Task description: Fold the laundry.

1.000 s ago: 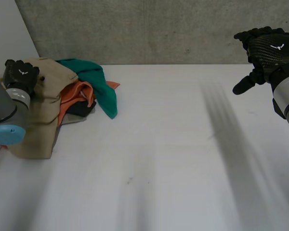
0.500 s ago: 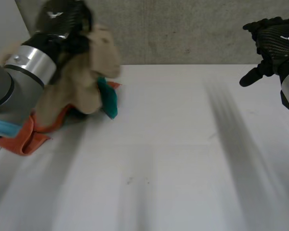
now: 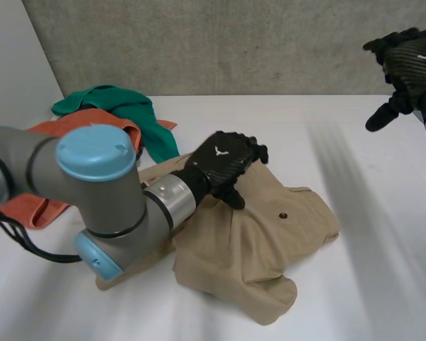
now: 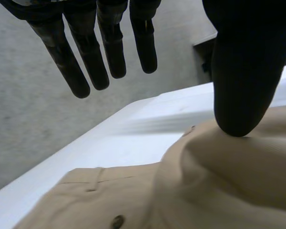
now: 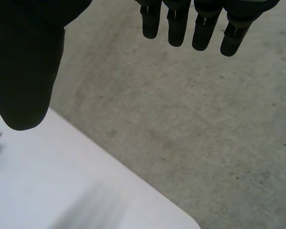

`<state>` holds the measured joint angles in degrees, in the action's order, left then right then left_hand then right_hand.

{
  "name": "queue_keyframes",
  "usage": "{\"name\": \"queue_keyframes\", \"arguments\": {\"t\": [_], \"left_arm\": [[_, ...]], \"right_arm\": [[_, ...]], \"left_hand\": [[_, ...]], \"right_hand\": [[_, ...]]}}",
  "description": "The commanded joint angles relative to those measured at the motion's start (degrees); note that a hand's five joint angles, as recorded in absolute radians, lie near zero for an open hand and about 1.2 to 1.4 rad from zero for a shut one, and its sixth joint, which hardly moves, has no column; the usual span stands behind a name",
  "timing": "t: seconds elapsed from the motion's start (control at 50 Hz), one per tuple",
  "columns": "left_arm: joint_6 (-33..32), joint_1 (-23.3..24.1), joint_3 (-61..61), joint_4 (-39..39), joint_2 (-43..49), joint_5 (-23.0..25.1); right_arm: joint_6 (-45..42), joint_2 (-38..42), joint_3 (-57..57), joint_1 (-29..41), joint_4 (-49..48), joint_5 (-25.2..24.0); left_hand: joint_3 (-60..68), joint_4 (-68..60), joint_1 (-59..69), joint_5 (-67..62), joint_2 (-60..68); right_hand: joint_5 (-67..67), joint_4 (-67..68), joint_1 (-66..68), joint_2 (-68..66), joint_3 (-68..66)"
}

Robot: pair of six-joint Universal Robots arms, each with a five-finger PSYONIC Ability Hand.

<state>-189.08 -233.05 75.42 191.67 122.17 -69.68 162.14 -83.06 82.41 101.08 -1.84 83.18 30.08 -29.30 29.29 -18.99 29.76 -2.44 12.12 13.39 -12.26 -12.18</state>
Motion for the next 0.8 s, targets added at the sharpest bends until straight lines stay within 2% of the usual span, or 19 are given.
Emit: {"name": "queue_keyframes", "arguments": {"t": [0.02,0.12,0.18,0.24,0.36,0.44,0.52,0.54,0.6,0.62,0.64,0.66,0.68,0.76,0.8], "left_arm": [[-0.32,-0.03,6.04,-3.67,-12.19,-10.45],[-0.23,0.49,12.11,-5.08,-18.71,-17.76],[0.12,1.54,16.58,-5.69,-21.61,-21.79],[1.52,3.73,20.80,-5.87,-22.06,-23.82],[3.99,6.91,24.25,-5.69,-17.94,-24.36],[4.60,7.61,23.81,-5.17,-12.05,-24.10],[4.95,7.26,22.59,-1.22,-8.80,-24.18],[4.78,7.17,22.15,0.62,-8.01,-24.44],[4.78,7.17,21.79,2.30,-7.56,-24.45],[4.78,7.17,21.79,3.09,-7.56,-24.45],[4.78,7.26,21.70,3.36,-7.91,-24.45],[4.78,7.26,21.70,3.53,-8.26,-24.53],[4.78,7.43,21.53,3.54,-8.78,-24.88],[4.60,7.61,20.74,3.10,-14.30,-26.72],[4.60,7.61,20.13,2.92,-17.65,-26.99]], "right_arm": [[-9.47,0.18,-1.46,-0.01,11.58,-5.65],[-15.35,3.85,-0.06,0.51,20.98,-8.64],[-16.77,5.88,1.43,0.60,22.23,-8.82],[-18.09,7.56,5.47,0.61,21.09,-9.17],[-18.09,9.05,13.65,0.60,9.85,-13.13],[-17.21,10.98,16.20,1.04,3.78,-13.66],[-17.04,13.53,17.08,3.32,0.79,-13.66],[-17.04,14.06,17.09,3.85,0.52,-13.48],[-17.04,15.12,17.09,4.65,-0.88,-13.31],[-17.04,15.12,17.09,4.73,-1.32,-13.31],[-17.04,15.03,16.91,4.74,-2.37,-13.22],[-17.04,15.03,16.74,4.65,-2.90,-13.13],[-17.04,15.03,16.56,4.47,-3.17,-12.87],[-17.04,13.81,15.42,4.03,-3.17,-11.03],[-17.12,9.51,14.19,3.68,-2.64,-9.44]], "left_hand": [[-1.36,0.58,-0.57,0.27,-1.03],[-3.88,3.10,-3.09,2.79,-3.56],[-5.89,5.11,-5.10,4.80,-5.56],[-6.75,5.96,-5.95,5.65,-6.42],[-6.58,5.79,-5.79,5.49,-6.25],[-6.58,5.79,-5.79,5.49,-6.25],[-4.40,3.62,-3.61,3.31,-4.07],[-0.23,-0.56,0.56,-0.86,0.10],[12.54,-13.32,13.33,-13.63,12.87],[27.59,-28.37,28.38,-28.68,27.91],[34.90,-35.68,35.69,-35.99,35.22],[40.97,-41.75,41.76,-42.06,41.29],[49.35,-50.14,50.14,-50.44,49.68],[49.92,-50.70,50.71,-51.01,50.24],[49.92,-50.70,50.71,-51.01,50.24]], "right_hand": [[2.44,-2.12,-3.39,2.26,2.18],[1.37,-1.06,-2.32,1.20,1.11],[-2.02,2.33,1.07,-2.19,-2.28],[-3.70,4.01,2.75,-3.87,-3.96],[-4.38,4.69,3.43,-4.55,-4.63],[-4.38,4.69,3.43,-4.55,-4.64],[-6.38,6.70,5.43,-6.56,-6.64],[-8.39,8.71,7.44,-8.57,-8.65],[-27.35,27.67,26.40,-27.52,-27.61],[-36.41,36.73,35.46,-36.59,-36.67],[-58.15,58.47,57.20,-58.32,-58.41],[-67.47,67.78,66.52,-67.64,-67.73],[-67.56,67.88,66.61,-67.74,-67.82],[-67.56,67.88,66.61,-67.74,-67.82],[-67.56,67.88,66.61,-67.74,-67.82]]}}
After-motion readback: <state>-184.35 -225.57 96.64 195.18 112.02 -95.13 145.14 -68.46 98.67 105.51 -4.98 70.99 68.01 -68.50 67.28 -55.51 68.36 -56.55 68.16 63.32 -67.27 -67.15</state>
